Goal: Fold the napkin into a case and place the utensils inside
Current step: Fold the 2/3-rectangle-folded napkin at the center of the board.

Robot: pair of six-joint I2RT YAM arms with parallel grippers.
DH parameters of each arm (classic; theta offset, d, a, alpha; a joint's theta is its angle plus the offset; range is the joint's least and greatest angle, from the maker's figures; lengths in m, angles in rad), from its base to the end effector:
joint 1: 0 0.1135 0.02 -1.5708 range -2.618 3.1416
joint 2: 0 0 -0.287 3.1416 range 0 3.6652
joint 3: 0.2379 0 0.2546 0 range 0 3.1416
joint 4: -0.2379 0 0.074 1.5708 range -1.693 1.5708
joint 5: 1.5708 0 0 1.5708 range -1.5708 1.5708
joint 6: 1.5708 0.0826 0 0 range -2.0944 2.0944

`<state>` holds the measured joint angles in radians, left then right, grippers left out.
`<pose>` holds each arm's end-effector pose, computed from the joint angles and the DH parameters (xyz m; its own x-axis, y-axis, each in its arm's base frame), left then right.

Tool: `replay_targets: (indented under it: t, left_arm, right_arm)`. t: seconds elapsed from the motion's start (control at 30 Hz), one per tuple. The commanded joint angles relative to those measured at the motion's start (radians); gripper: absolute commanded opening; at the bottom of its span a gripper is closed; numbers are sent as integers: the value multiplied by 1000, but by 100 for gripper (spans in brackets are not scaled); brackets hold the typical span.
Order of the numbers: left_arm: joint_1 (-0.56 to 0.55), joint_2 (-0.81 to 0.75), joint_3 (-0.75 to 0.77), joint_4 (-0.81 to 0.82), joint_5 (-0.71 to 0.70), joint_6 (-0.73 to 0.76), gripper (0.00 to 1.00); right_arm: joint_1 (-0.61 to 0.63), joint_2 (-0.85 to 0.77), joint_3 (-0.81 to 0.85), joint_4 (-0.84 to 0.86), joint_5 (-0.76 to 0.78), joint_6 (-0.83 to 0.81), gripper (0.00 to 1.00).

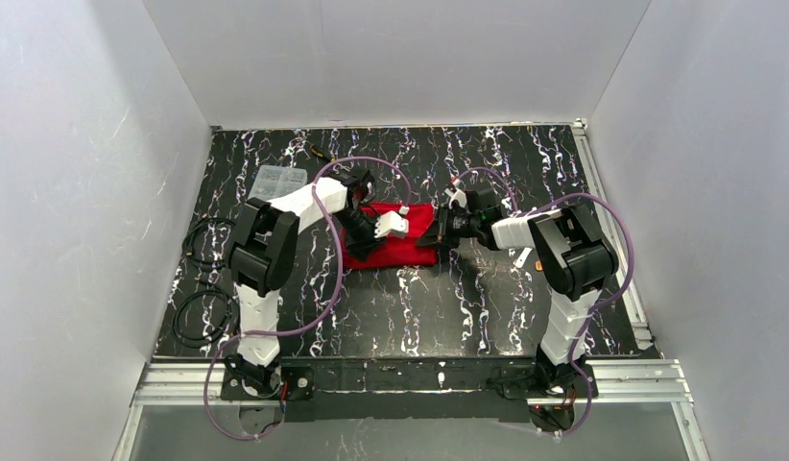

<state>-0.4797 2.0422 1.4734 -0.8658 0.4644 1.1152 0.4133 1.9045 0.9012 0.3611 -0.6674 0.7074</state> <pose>0.3477 -0.2226 0.1400 0.0323 0.8882 -0.4582 0.9946 -0.0740 -0.0733 0.3539 0.2110 0.1251 -0.9169 0.1553 -0.3677 -0.2283 0.5517 0.8022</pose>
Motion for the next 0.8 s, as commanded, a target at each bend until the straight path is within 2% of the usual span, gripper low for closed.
replay_targets:
  t: [0.0, 0.07, 0.1, 0.17, 0.33, 0.37, 0.4, 0.5, 0.53, 0.57, 0.67, 0.77]
  left_arm:
    - [26, -85, -30, 73, -48, -46, 26]
    - [32, -111, -27, 76, -56, -58, 34]
    - [34, -124, -23, 77, -61, -69, 35]
    - [35, -152, -22, 77, -72, -75, 47]
    - [46, -218, 3, 79, -79, -125, 50]
    - [52, -225, 14, 66, -67, -136, 54]
    - [55, -232, 25, 42, -50, -139, 57]
    - [58, -266, 9, -56, 8, -101, 59]
    - [57, -288, -41, -68, 24, -57, 87]
    - [52, -312, -89, -68, 27, -25, 91]
    - [38, -370, -223, 13, -43, 7, 91]
    - [38, -385, -280, 142, -135, -16, 87]
  right_arm:
    - [-2, -2, 4, -39, 95, -33, 11]
    - [-1, -1, 2, -40, 103, -36, 11]
    - [-1, -1, 0, -40, 107, -36, 11]
    - [-1, -2, -4, -37, 113, -36, 11]
    - [0, -5, -9, -33, 126, -39, 11]
    - [-1, -5, -9, -31, 128, -40, 10]
    - [-1, -5, -9, -31, 129, -40, 10]
    - [0, -5, -6, -30, 134, -36, 10]
    - [-1, -5, -6, -27, 137, -34, 9]
    - [-1, -5, -7, -21, 138, -27, 9]
    - [-1, -8, -8, 2, 135, -7, 9]
    - [0, -12, -4, 24, 121, 9, 9]
